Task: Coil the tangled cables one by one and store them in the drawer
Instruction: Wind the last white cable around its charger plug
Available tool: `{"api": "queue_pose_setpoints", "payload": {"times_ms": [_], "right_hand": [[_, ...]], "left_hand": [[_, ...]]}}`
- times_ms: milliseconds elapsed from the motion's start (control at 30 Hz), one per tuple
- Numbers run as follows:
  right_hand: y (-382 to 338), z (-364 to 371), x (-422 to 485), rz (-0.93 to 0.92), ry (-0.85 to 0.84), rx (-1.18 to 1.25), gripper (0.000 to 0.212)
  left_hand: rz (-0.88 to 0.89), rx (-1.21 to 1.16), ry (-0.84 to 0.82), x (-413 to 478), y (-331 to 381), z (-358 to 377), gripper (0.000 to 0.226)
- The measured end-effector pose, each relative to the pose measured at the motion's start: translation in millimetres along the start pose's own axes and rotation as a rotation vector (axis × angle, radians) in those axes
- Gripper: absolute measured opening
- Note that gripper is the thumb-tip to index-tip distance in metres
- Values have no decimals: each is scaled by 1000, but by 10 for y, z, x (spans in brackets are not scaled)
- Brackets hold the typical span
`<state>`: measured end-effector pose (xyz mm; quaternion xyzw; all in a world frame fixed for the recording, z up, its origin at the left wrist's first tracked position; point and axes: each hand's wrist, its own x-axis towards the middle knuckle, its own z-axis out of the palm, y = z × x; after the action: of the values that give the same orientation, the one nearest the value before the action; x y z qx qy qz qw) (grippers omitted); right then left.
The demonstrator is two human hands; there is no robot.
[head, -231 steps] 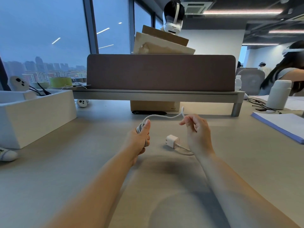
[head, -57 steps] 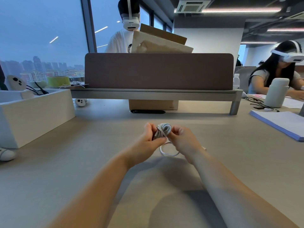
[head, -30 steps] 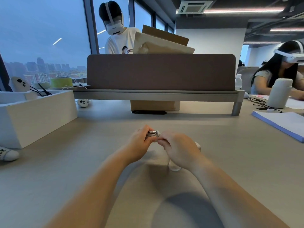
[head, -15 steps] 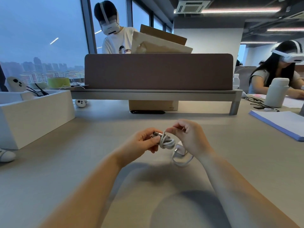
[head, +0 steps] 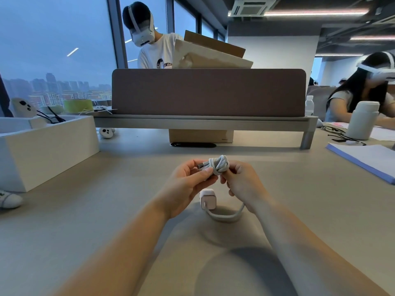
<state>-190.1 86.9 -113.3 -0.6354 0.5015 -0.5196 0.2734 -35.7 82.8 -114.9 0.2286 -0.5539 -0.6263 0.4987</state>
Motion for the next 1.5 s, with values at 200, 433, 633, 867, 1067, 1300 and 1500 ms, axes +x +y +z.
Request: {"api": "queue_pose_setpoints", "payload": {"times_ms": [200,433,633,867,1067,1300,1500], "right_hand": [[39,25,-1,-33,21,-137,35],[1,203,-75,-69,-139,-404,28],[-39,186,-119,-202,-147,-534,24],[-61,121,-107,-302,-198,-598,19],[-77,51,-95,-345,-183,-588,17],[-165,-32,-84,-294,-112,-377,1],[-201,-120,-68,-121,-143,-157,12]], "left_hand": [[29,105,71,23,-14,17,35],[127,323,353,142,-63,-104,17],[190,663,377,145,-77,-158,17],[308,951,222,169,-94,-253,34],[229,1164,65,155,-99,-224,34],[311,1160,-45,94,-33,-176,14],[387,1201,2,111,-87,-233,15]]}}
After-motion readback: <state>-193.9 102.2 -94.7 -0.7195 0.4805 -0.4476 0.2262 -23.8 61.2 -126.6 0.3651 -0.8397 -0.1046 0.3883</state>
